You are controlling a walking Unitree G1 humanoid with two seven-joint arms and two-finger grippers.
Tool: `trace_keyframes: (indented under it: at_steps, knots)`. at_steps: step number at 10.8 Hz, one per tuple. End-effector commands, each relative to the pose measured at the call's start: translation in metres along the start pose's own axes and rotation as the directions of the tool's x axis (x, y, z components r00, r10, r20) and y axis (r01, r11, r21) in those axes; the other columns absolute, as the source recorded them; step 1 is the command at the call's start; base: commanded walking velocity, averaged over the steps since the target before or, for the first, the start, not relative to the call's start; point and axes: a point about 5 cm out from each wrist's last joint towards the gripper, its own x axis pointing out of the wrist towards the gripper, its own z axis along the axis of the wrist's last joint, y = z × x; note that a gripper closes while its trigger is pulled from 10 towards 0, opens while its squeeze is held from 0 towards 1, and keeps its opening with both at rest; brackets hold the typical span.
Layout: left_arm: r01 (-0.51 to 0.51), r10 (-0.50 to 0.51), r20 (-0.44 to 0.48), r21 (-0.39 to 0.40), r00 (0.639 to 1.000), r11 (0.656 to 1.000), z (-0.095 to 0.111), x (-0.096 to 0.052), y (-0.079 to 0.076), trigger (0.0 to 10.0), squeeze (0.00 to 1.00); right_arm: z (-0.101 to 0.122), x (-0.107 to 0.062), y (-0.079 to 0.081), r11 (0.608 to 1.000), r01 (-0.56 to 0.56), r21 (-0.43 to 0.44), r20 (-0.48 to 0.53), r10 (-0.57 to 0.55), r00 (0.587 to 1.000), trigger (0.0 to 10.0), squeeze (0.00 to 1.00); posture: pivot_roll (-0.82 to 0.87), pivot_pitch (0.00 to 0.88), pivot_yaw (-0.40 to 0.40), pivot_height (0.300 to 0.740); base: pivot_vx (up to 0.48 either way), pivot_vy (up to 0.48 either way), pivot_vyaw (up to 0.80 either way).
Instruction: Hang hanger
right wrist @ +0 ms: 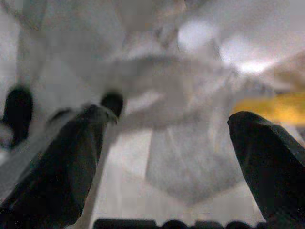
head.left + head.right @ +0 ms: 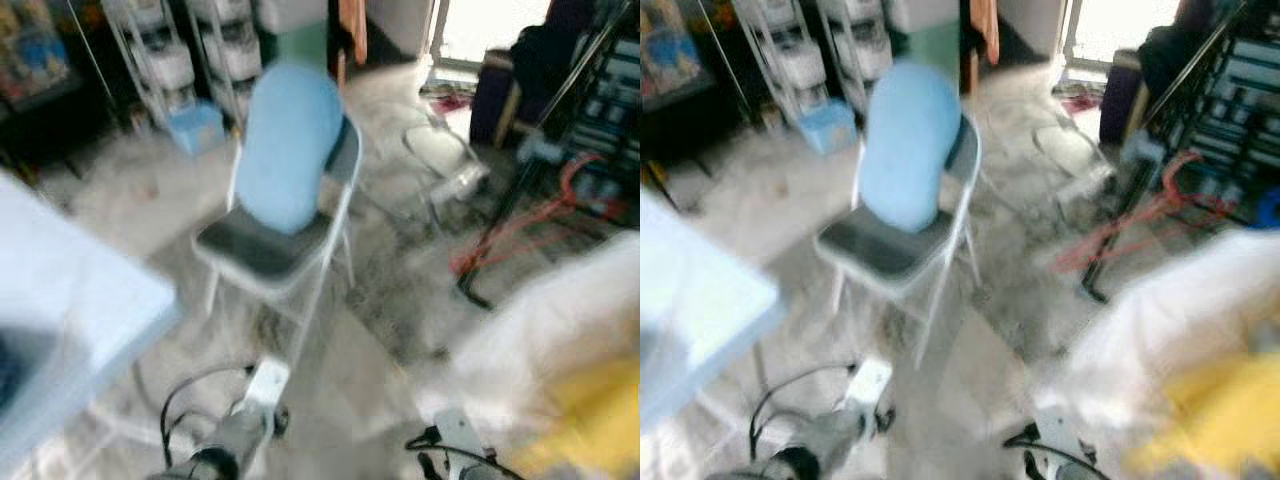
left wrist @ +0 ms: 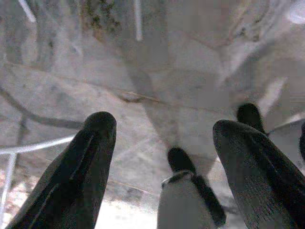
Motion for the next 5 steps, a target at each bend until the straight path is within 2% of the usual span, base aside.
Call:
trace_keyframes:
  at_steps: [1,4,5]
  knots:
    - [-0.006,0.006,-0.002,0.012,1.0,1.0,-0.0008,-0.0003,0.0059,10.0,0.0,0.0029,0.0007,0.0048,1.0,-0.006,0.009,0.007,0.006,1.0,10.0,0.0,-0.07,0.052,0.029,0.74,-0.289,0.0,0.0]
    - [-0.009,0.009,0.0,0.009,1.0,1.0,-0.0005,-0.0003,0.0063,10.0,0.0,0.0055,0.0012,0.0058,1.0,-0.009,0.016,0.013,0.009,1.0,10.0,0.0,-0.07,0.059,0.027,0.74,-0.289,0.0,0.0]
    - [-0.026,0.026,0.002,-0.013,1.0,1.0,-0.0008,-0.0003,0.007,10.0,0.0,0.0092,0.0016,0.0013,0.997,0.015,0.077,0.024,-0.017,1.0,10.0,0.0,-0.06,0.073,0.023,0.74,-0.259,0.0,0.0]
